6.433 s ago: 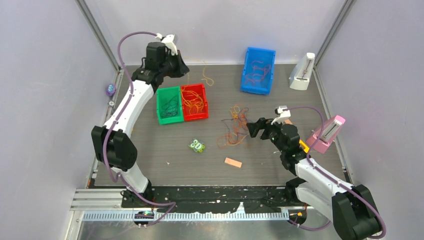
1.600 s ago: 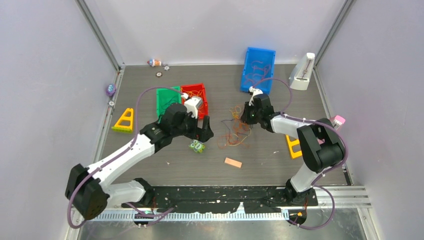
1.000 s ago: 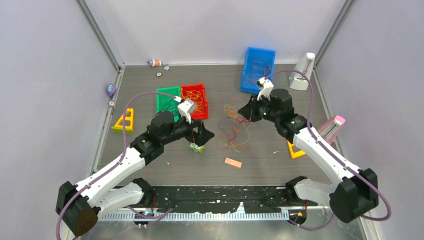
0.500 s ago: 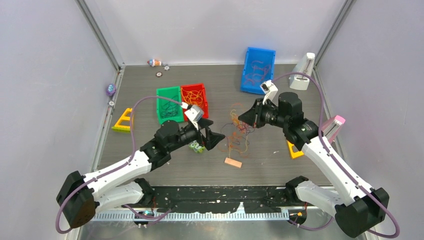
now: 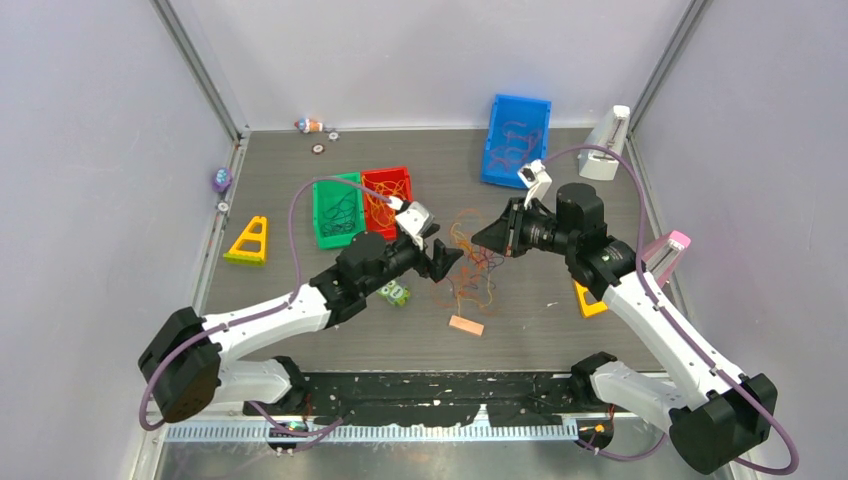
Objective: Untangle the cables
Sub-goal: Untie the cable.
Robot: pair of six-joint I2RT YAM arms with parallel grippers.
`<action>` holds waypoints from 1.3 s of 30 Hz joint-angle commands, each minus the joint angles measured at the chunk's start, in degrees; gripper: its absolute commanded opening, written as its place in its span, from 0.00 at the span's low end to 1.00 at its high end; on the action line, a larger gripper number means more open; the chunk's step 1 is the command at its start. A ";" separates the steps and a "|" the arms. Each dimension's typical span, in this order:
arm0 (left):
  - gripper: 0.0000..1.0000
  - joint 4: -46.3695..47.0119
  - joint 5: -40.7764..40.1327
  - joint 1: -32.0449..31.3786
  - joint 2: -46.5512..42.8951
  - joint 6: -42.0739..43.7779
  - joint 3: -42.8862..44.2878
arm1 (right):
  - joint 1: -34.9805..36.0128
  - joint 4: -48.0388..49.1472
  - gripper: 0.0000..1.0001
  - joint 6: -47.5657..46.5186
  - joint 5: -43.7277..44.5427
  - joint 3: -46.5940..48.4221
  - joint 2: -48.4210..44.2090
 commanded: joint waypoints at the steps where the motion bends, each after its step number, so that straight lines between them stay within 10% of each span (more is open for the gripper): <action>1: 0.71 2.24 -5.66 -0.06 0.81 3.75 5.33 | 0.17 1.79 0.06 -0.24 -2.18 2.15 -0.60; 15: 0.62 9.47 -5.85 -0.04 2.20 -0.74 0.61 | 1.78 2.69 0.06 -2.40 -7.87 -4.69 -3.03; 20: 0.00 15.58 -3.37 -0.06 2.34 -0.20 -5.11 | 5.44 2.68 0.06 -3.77 -6.03 -8.77 -3.27; 29: 0.00 6.06 -6.68 -0.06 -4.78 3.14 -4.18 | 5.63 5.65 0.41 -6.57 6.87 -13.44 -3.71; 34: 0.00 -1.99 -7.70 -0.06 -9.64 1.67 -3.30 | 5.63 10.86 0.77 -5.80 11.60 -19.13 -4.69; 39: 0.00 -9.88 -8.51 -0.06 -12.57 0.89 -1.40 | 5.68 17.19 0.88 -5.42 13.49 -23.16 -5.13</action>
